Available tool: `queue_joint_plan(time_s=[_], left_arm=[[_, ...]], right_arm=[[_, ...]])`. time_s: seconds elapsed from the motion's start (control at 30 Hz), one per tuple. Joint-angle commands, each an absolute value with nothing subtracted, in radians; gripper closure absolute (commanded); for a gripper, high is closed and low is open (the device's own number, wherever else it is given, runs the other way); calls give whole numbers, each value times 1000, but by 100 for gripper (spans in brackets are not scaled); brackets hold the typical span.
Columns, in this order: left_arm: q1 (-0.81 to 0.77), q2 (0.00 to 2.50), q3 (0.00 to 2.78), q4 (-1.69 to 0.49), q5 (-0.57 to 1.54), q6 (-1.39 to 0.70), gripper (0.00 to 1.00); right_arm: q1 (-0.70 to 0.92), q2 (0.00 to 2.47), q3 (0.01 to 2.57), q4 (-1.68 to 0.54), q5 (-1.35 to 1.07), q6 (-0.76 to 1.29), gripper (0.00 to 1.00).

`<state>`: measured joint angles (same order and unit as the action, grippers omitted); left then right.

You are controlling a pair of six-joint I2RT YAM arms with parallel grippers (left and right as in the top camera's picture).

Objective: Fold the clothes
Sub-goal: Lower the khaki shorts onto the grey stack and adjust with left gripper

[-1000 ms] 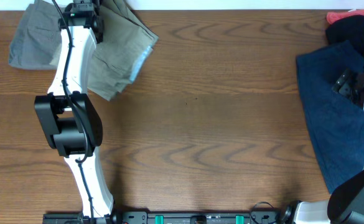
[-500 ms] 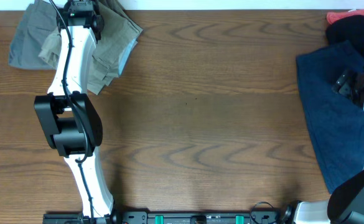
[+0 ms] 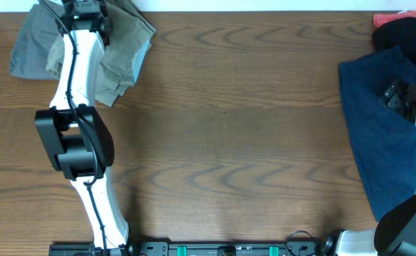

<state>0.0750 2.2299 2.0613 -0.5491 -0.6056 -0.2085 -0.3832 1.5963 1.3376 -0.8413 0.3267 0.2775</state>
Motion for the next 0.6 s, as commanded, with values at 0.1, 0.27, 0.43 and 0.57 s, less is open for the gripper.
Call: queue_joint_plan(time_s=[0.1,0.27,0.43,0.57], left_arm=[[127,2199,2094,-535,-640,-311,94],[146,2205,2088,-517,-616,-346,94],[162,2217,2078,-469,-566,-345,94],[176,2241,2077,-455,-531,-346,94]], right_arm=[[-386,1597,1341,-842,339,276,1],[-386,1597,1341,-842,339,276,1],[-386,1597,1341,-842,339,276,1],[-386,1597,1341,-842,339,276,1]])
